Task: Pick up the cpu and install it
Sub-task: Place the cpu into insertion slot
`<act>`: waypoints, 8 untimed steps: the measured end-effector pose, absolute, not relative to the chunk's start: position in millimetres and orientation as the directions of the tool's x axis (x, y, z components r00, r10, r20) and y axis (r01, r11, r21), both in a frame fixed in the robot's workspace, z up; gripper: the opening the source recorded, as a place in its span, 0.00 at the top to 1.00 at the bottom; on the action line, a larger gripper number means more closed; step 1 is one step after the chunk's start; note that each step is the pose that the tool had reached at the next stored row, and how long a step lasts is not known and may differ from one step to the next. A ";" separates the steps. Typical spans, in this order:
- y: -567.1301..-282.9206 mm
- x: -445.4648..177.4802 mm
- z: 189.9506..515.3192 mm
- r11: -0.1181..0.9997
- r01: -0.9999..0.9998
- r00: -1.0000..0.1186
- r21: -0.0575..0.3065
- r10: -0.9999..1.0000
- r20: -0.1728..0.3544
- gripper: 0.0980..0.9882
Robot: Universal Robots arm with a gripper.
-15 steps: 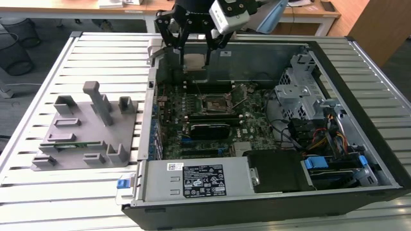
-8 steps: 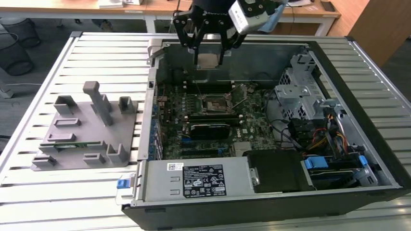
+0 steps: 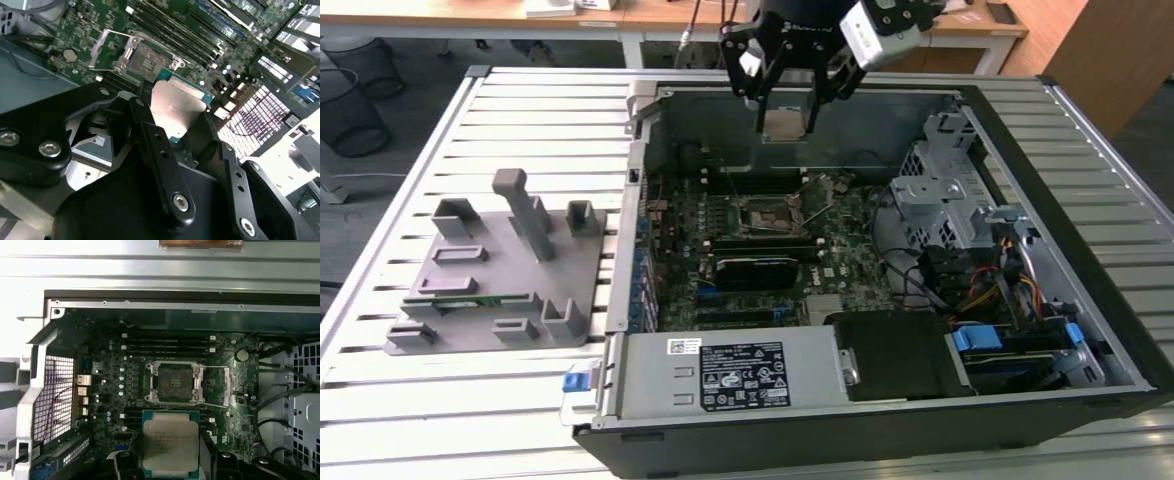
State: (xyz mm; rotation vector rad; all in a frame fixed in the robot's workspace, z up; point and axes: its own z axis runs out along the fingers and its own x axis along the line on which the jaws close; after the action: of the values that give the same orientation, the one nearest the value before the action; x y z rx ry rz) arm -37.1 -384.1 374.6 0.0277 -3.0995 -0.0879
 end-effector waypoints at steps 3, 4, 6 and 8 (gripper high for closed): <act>-384.1 -33.8 374.6 0.998 -0.013 -0.999 0.056 -0.015 0.040 0.51; -384.0 -33.0 374.6 0.998 -0.011 -0.999 0.056 -0.013 0.040 0.51; -383.9 -30.5 374.6 0.998 -0.008 -0.999 0.055 -0.010 0.040 0.51; -383.9 -30.0 374.4 0.998 0.009 -0.999 0.054 0.007 0.040 0.51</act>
State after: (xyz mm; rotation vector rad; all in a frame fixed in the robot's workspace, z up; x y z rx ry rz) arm -30.0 -383.9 374.4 -0.0119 -3.1004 -0.0843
